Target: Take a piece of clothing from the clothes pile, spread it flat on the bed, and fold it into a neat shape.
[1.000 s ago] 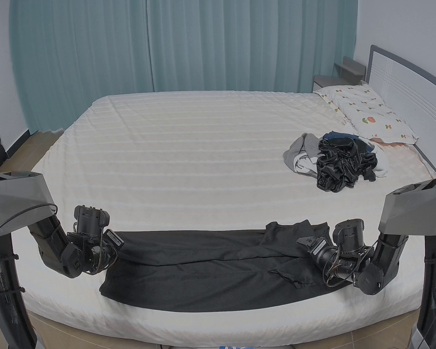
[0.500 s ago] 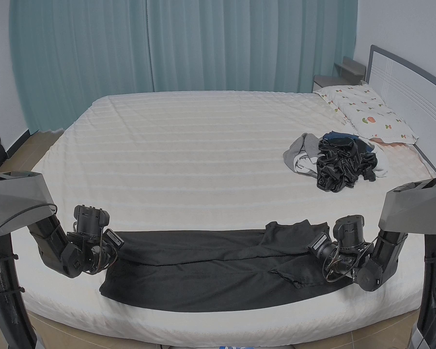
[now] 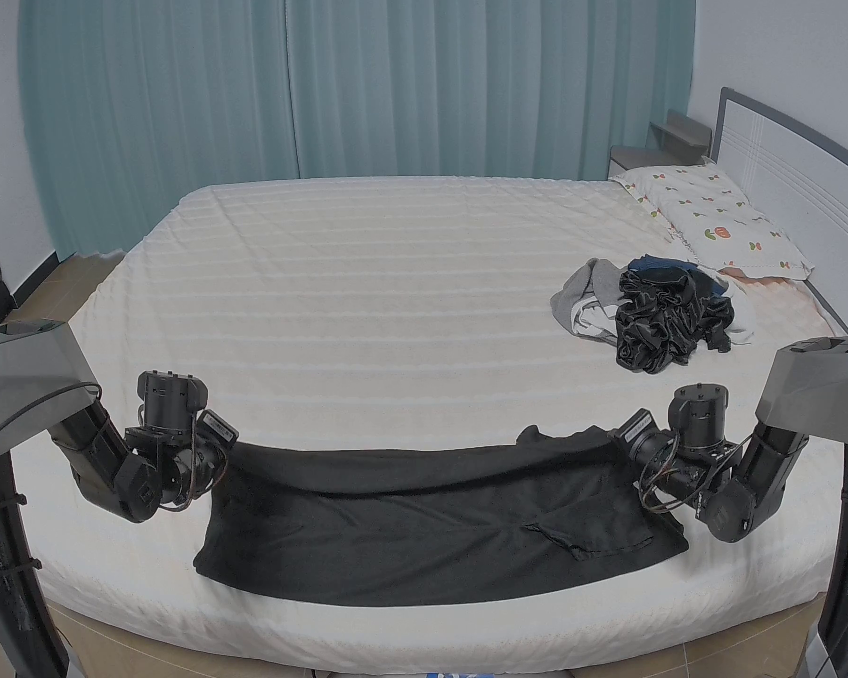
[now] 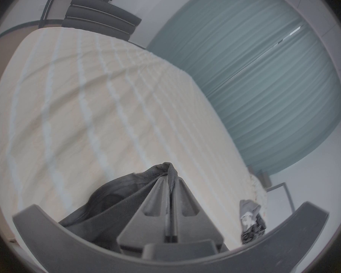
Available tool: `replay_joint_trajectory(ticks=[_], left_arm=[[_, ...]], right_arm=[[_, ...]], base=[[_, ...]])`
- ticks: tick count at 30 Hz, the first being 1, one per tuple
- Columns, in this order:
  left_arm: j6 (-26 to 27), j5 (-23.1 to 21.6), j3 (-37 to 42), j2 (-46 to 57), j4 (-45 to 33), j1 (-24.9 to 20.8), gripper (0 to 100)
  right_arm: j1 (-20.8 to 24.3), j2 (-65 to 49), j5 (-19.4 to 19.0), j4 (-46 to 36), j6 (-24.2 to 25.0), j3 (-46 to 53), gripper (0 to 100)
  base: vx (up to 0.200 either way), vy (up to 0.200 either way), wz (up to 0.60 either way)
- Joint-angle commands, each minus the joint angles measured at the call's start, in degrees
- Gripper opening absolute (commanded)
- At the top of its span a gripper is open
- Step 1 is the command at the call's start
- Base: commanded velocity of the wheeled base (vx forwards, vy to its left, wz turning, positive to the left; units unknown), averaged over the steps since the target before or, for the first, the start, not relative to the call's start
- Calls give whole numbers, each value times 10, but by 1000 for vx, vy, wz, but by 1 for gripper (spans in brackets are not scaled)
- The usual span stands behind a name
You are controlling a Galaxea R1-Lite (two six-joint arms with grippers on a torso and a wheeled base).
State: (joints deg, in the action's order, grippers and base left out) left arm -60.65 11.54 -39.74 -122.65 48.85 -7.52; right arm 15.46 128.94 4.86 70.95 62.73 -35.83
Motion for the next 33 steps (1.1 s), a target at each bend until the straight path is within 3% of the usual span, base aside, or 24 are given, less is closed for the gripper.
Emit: replay_joint_trajectory(ticks=[1, 8, 13, 18, 26, 28, 29, 33], left_arm=[[-13, 1, 1, -2, 58, 15, 0], [-3, -4, 33, -19, 111, 25, 0], [51, -3, 56, -42, 113, 27, 0], [69, -6, 92, -36, 154, 18, 0], [183, -9, 180, -44, 236, 8, 0], [189, -9, 185, -44, 241, 8, 0], [226, -10, 206, -48, 258, 7, 0], [249, -8, 211, -76, 260, -7, 0]], right_arm=[[-9, -12, 1, 38, -2, -10, 0], [-8, 17, 0, 50, -11, 23, 0], [-7, 29, -2, 51, -31, 49, 0], [-8, 23, -2, 51, -49, 71, 0], [-2, 24, -9, 53, -71, 116, 0], [-2, 24, -9, 52, -73, 117, 0], [-1, 31, -10, 52, -94, 125, 0], [5, 35, -10, 53, -105, 135, 0]], base=[[0, 0, 0], [0, 0, 0], [0, 0, 0], [0, 0, 0], [0, 0, 0], [0, 0, 0], [0, 0, 0], [0, 0, 0]])
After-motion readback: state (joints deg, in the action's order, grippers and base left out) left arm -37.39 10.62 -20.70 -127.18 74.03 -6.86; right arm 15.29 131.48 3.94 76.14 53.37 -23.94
